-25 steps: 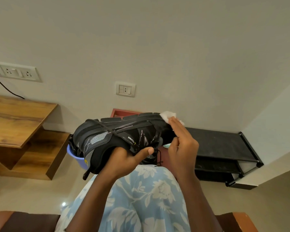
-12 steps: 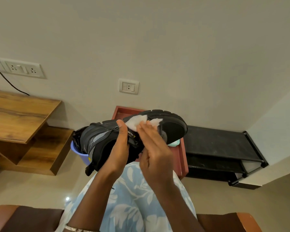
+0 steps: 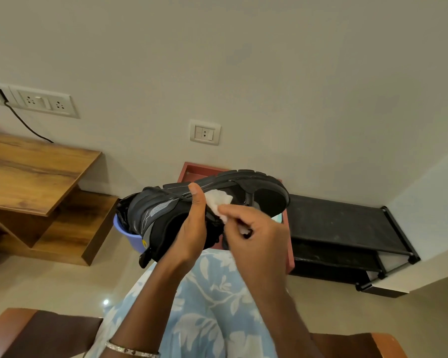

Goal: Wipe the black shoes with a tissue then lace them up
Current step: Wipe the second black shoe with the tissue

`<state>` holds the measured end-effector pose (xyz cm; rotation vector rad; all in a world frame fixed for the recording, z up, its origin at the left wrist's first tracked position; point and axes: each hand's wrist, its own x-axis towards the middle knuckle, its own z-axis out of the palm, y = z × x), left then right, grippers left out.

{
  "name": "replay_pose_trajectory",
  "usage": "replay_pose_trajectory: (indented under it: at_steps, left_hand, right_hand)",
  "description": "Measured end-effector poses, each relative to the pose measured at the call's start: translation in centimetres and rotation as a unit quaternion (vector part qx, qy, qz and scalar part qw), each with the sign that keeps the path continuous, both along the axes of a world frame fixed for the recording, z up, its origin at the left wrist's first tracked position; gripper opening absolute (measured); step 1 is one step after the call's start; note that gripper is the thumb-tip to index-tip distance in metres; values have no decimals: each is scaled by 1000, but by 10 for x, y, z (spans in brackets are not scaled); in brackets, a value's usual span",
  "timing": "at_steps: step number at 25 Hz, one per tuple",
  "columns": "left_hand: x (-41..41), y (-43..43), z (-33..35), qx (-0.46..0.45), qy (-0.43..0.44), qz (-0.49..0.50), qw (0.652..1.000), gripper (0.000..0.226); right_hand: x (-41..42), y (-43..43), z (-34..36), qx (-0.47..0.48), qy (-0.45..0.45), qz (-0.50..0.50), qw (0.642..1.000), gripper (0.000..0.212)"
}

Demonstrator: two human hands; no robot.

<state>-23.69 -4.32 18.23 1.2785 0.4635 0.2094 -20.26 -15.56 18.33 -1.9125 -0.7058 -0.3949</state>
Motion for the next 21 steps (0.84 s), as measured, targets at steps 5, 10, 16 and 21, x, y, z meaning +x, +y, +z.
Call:
replay_pose_trajectory:
  at_steps: [5,10,16,21]
  left_hand:
    - [2,6,-5,-16,11,16,1000,83]
    - [3,4,-4,-8,11,9,1000,68]
    - [0,2,1,-3,5,2,1000,66]
    - [3,11,-6,-2,22,18,1000,100]
  right_hand:
    - [40,-24,38,254,425,58,867,23]
    - [46,-26,48,280,437,123,846,24]
    - [18,-1,21,-57,26,29,998,20]
    - [22,-21,38,-251,125,32,959,13]
